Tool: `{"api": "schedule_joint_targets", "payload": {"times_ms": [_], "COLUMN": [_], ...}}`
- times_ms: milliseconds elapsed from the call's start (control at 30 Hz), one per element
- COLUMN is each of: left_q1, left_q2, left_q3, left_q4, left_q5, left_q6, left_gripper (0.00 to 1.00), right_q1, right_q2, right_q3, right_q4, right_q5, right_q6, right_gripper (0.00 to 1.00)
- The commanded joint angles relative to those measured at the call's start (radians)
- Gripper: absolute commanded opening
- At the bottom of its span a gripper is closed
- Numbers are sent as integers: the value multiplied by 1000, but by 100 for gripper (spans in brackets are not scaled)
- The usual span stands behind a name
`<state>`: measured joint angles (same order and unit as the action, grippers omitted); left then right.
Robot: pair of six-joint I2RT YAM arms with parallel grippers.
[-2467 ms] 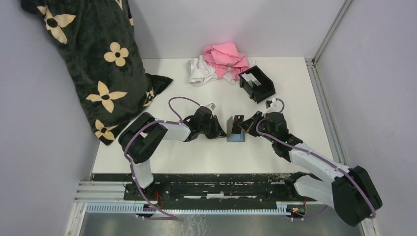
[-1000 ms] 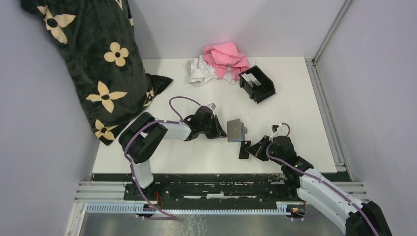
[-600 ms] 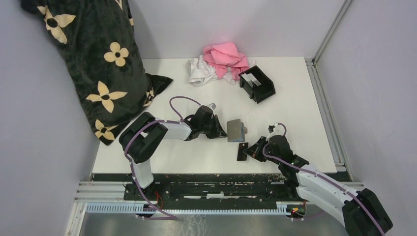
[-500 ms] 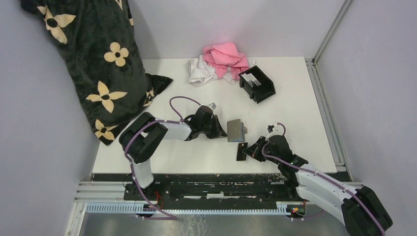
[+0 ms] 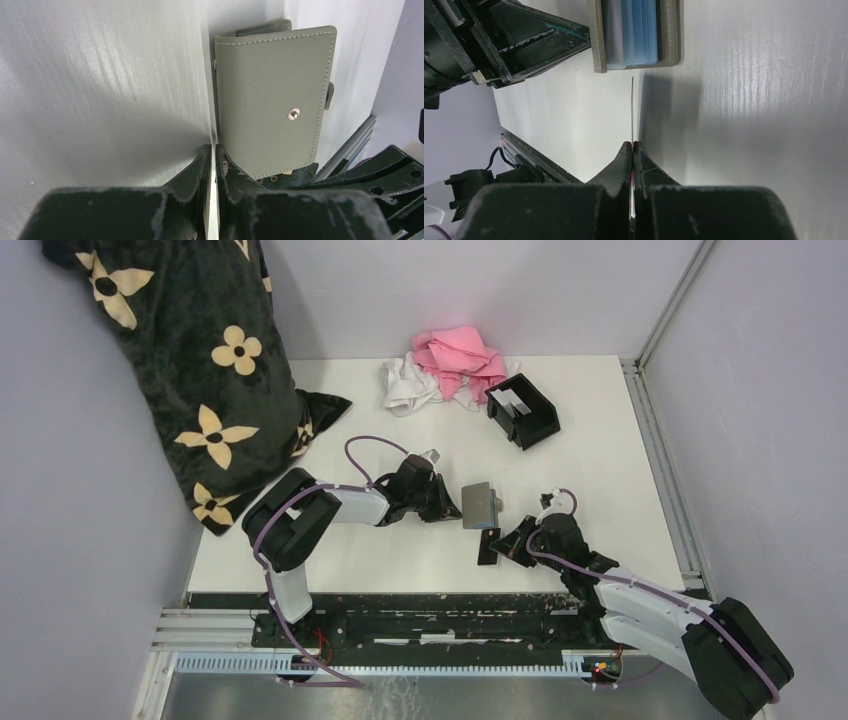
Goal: Put the credit cards into the card holder
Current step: Open the card holder at the center of the board.
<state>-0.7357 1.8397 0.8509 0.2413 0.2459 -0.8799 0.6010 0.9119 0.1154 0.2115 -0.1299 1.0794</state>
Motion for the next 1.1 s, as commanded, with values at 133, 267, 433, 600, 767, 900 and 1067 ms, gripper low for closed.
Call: {"api": "schedule_joint_targets", "payload": {"times_ms": [133, 267, 433, 600, 767, 900, 1067], "left_q1": [-5, -4, -5, -5, -5, -5, -4], "left_q2": [36, 42, 46, 50, 52, 52, 55], "left_q3": [-4, -6, -5, -6, -7, -7, -5], "left_q4": [-30, -27, -27, -27, -27, -27, -28], "left_q5": [-11, -10, -8, -10, -11, -11, -11], "left_q6": [65, 65, 67, 68, 70, 71, 70], "left_gripper": [14, 14, 14, 14, 14, 14, 14], "right_q1": [11, 11, 14, 13, 14, 13, 13], "right_q2": [31, 51, 58, 50, 48, 37, 31], "right_q3": [33, 33, 35, 32, 31, 29, 26], "right_q4": [100, 122, 136, 133, 130, 121, 109], "right_q5": [30, 32, 35, 45, 60, 77, 96], "right_q6": [17, 19, 22, 22, 17, 12, 7], "right_gripper": [1, 1, 1, 1, 1, 1, 1]}}
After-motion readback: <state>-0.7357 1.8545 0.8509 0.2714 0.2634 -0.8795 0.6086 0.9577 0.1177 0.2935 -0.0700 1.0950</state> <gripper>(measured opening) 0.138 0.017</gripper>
